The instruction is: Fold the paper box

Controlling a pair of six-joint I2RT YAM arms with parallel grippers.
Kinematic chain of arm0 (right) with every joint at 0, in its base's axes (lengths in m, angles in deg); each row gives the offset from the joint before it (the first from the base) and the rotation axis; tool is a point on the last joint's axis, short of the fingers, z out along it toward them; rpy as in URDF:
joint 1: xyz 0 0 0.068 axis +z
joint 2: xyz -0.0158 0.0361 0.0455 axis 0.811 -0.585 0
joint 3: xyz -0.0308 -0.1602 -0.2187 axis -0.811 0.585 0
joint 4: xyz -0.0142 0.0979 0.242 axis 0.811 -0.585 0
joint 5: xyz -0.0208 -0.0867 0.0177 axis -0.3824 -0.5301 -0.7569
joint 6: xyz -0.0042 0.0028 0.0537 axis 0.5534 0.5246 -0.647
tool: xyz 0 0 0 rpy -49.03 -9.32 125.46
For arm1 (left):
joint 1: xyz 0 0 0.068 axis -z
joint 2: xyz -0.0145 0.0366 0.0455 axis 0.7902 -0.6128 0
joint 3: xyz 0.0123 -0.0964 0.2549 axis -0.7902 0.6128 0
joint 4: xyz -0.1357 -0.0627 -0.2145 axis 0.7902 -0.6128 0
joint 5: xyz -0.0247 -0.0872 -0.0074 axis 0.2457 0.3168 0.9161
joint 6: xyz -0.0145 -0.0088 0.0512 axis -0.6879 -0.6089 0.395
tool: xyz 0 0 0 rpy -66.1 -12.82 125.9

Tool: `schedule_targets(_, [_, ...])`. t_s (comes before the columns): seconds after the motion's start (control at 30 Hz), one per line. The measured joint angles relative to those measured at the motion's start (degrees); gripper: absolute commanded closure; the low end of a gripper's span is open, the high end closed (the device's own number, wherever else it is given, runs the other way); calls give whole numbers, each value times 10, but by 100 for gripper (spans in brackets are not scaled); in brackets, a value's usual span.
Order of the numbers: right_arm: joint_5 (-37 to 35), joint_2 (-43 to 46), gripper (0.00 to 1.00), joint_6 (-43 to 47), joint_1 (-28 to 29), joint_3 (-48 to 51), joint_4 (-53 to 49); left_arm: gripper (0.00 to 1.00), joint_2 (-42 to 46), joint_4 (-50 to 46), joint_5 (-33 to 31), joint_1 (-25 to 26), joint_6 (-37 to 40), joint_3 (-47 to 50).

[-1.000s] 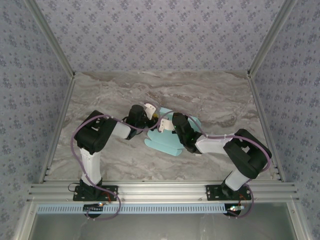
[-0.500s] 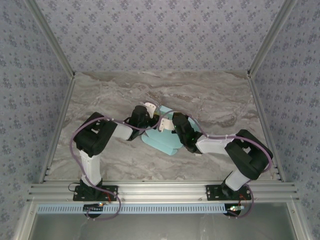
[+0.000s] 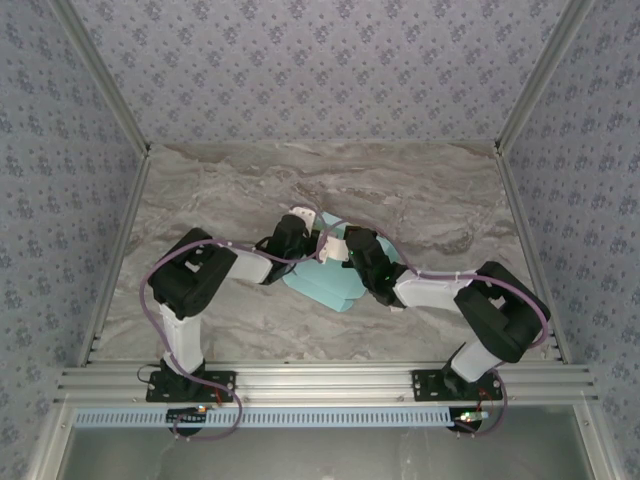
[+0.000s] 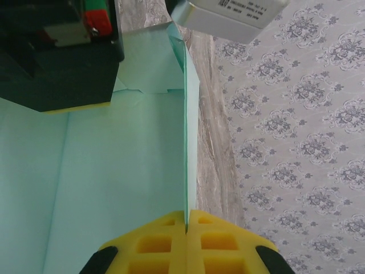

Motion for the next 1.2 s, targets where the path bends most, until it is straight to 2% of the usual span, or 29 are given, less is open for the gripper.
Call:
schedule_targets(0.2, [5, 2, 95, -10, -2, 0, 0, 93, 2, -19, -29, 10, -18, -8])
schedule_targets(0.6, [15, 2, 96, -17, -2, 0, 0, 92, 2, -25, -32, 11, -54, -8])
schedule_targets(0.87, [17, 13, 95, -28, -7, 0, -6, 66, 2, 14, 0, -12, -28, -7])
schedule_targets(1.2, [16, 18, 95, -39, -9, 0, -15, 50, 6, 26, 45, -31, 27, 4])
